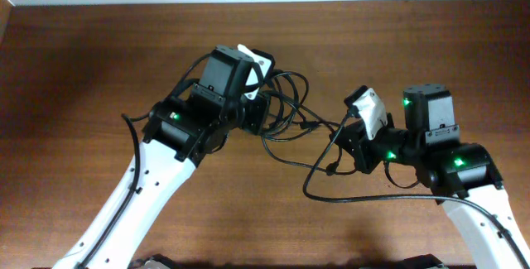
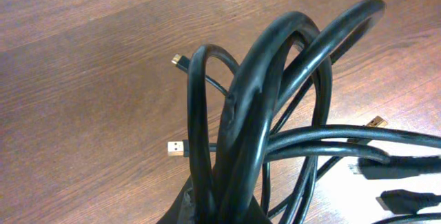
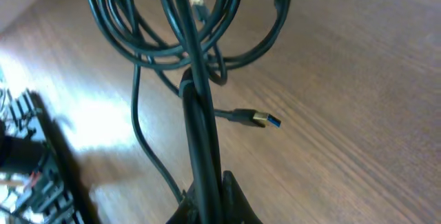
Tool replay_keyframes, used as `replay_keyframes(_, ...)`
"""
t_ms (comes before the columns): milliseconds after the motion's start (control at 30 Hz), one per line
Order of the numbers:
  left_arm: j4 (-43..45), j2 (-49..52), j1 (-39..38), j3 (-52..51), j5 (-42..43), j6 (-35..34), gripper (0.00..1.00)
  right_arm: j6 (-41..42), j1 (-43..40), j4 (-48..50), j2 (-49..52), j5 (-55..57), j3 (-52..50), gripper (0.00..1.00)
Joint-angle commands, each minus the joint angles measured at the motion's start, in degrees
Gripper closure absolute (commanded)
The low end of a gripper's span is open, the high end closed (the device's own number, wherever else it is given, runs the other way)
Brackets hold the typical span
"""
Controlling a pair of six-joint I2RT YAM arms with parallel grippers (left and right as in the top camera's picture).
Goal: Untangle cables
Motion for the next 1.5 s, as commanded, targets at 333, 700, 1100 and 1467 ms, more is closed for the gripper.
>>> replay_keyframes(333,0.35,-0.57,2.19,0.68,-6.71,-2.27,1.00,7.04,-0.28,3.72,-8.48,2.08,0.13,0.96)
replay_keyframes(700,-0.09,-0.57,2.19,0.68,-6.71,-5.73,1.00,7.06,-0.28,3.76,-8.48,2.12,0.13,0.75)
replay_keyframes(1100,0.00,-0.57,2.16,0.70,-2.89,-8.07,1.00,7.06,-0.28,3.72,-8.48,1.90,0.13,0.48)
replay_keyframes(1467,-1.86,-0.57,2.05,0.68,19.39,29.09,1.00,7.04,-0.28,3.78,-8.48,1.90,0.13,0.29)
